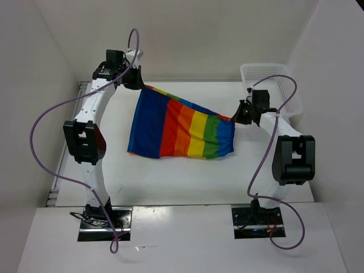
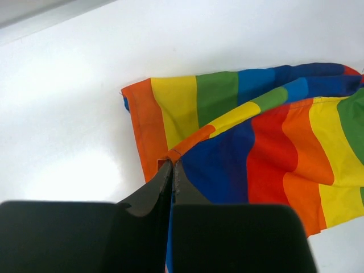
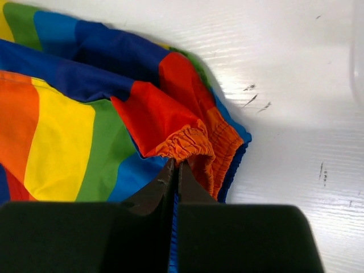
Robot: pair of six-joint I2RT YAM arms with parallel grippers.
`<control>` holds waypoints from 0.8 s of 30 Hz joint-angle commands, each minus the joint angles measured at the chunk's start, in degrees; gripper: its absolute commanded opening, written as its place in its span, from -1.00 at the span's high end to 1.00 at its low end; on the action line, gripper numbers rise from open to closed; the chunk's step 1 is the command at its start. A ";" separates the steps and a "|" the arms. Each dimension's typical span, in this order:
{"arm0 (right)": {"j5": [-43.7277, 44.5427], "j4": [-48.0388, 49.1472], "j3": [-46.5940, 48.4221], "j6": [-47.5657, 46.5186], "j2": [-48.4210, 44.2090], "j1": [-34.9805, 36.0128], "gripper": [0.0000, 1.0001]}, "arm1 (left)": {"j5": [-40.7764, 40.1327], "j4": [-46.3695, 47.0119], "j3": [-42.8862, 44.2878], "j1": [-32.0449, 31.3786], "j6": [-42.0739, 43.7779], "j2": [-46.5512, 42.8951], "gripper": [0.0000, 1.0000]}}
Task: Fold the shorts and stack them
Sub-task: Fold the shorts
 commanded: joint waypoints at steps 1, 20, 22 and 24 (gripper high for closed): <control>0.73 3.48 -0.70 1.04 1.18 -0.27 1.00 | -0.07 -0.41 4.56 -0.21 0.23 7.78 0.99; 7.94 -5.11 -3.83 7.97 -12.39 -1.94 -0.87 | -8.32 0.10 7.96 3.12 0.23 14.53 -0.22; 7.94 -5.74 -7.71 13.41 -15.75 -1.94 -0.87 | -9.82 2.21 3.63 3.13 0.23 11.08 -0.25; 8.46 -7.06 -12.37 16.84 -19.52 1.03 -0.81 | -9.83 2.74 -1.37 1.82 0.23 6.34 -0.28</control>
